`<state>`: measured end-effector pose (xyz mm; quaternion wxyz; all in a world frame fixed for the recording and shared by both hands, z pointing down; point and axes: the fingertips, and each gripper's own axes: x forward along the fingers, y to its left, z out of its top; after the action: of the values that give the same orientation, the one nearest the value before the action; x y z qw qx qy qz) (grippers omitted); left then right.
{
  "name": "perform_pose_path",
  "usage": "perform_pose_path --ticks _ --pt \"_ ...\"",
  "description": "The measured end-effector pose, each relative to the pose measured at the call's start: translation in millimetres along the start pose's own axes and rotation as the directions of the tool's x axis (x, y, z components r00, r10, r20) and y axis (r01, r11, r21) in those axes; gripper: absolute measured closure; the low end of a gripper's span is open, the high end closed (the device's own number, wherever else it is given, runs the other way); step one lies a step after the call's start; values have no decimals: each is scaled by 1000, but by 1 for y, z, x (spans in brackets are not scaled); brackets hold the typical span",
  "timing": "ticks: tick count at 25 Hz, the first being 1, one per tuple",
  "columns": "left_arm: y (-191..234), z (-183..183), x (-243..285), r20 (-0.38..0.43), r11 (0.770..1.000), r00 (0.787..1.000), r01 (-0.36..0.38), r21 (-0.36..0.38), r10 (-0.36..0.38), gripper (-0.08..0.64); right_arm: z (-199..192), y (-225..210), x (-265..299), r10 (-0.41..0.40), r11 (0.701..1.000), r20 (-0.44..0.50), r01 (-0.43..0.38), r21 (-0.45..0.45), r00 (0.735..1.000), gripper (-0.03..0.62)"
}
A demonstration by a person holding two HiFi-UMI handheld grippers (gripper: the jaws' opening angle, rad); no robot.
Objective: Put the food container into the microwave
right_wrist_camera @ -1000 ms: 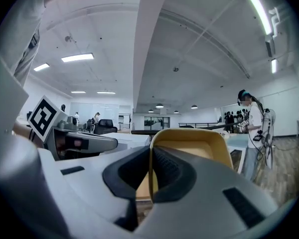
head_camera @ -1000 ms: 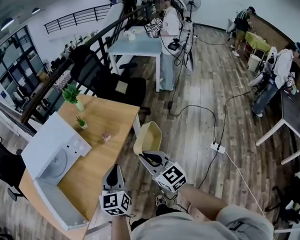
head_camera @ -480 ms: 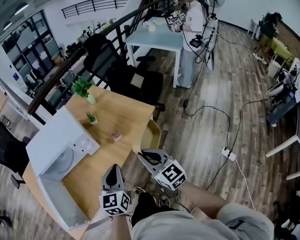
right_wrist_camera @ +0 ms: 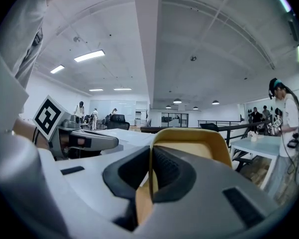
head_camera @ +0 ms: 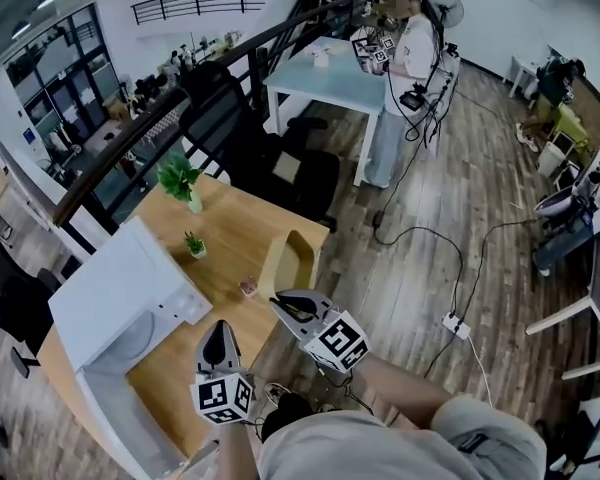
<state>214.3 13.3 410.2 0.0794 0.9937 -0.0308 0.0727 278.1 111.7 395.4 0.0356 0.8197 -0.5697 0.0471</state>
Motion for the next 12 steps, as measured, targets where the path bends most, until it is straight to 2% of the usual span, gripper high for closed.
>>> perform_pose_path --ticks 6,12 --pt "42 17 23 33 1000 999 -11 1 11 548 15 2 59 60 997 4 -60 -48 998 573" --pt "81 12 22 24 994 994 -103 -39 104 548 18 15 103 158 986 -13 -159 -57 987 574"
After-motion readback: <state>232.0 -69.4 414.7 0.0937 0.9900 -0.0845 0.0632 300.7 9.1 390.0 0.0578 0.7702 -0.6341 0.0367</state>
